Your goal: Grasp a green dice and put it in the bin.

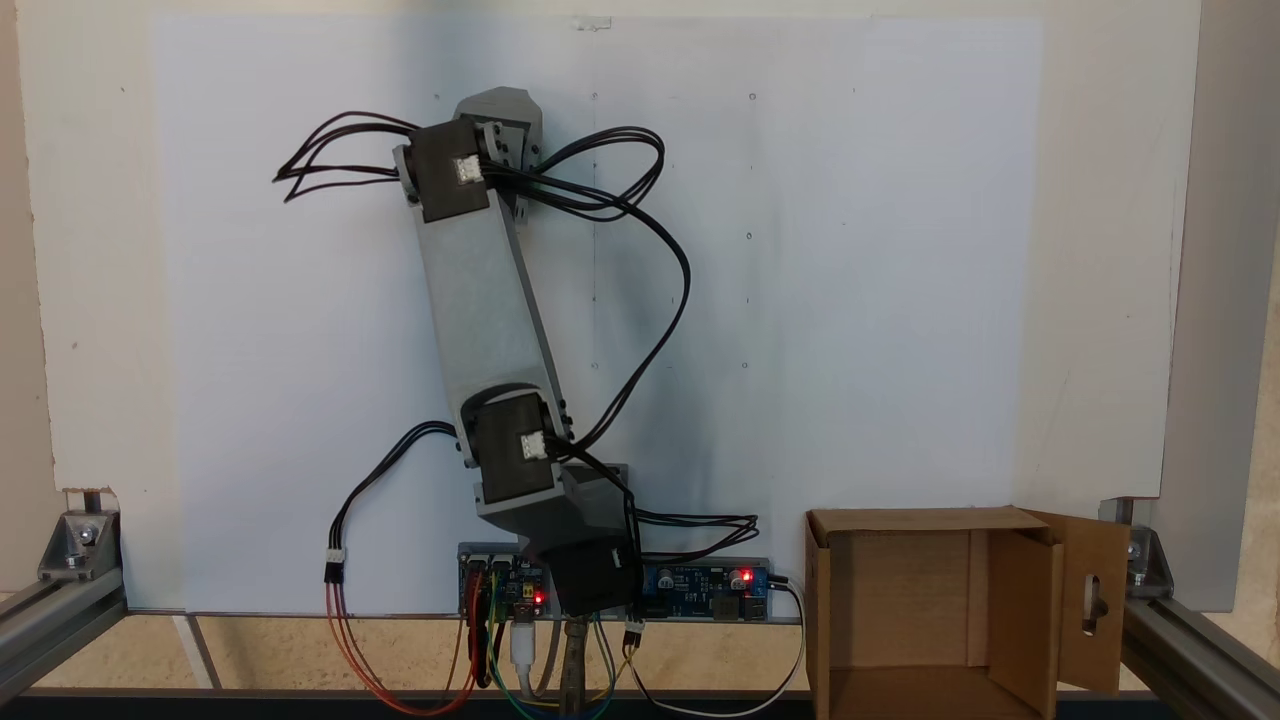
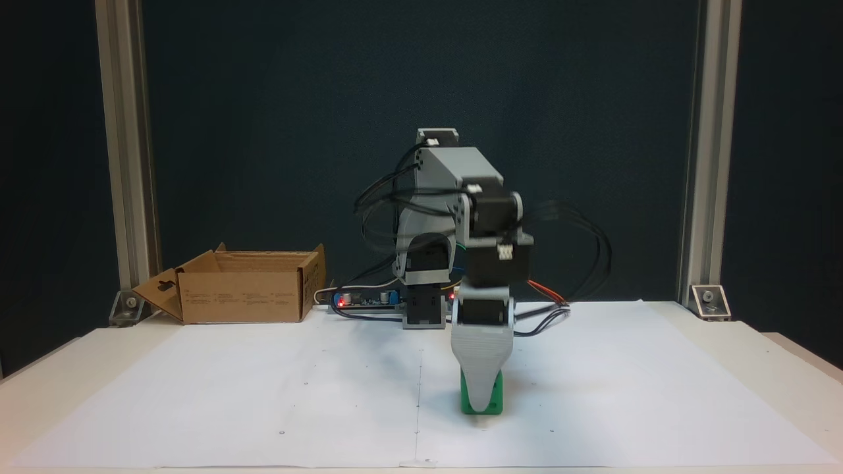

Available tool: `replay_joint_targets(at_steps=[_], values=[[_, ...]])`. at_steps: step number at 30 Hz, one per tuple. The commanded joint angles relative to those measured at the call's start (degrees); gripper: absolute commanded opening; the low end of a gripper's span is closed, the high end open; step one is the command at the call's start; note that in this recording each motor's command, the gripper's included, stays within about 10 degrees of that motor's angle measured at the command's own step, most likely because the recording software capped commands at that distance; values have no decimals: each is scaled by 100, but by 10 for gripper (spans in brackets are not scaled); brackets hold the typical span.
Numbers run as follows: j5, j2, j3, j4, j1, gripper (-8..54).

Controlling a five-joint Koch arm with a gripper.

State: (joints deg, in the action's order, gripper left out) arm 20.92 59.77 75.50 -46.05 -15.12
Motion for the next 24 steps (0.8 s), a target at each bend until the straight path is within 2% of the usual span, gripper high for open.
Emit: replay_joint_targets(at_steps=[1, 24], values=[[255, 53, -97, 0, -62, 430], [237, -70, -97, 79, -44, 413]])
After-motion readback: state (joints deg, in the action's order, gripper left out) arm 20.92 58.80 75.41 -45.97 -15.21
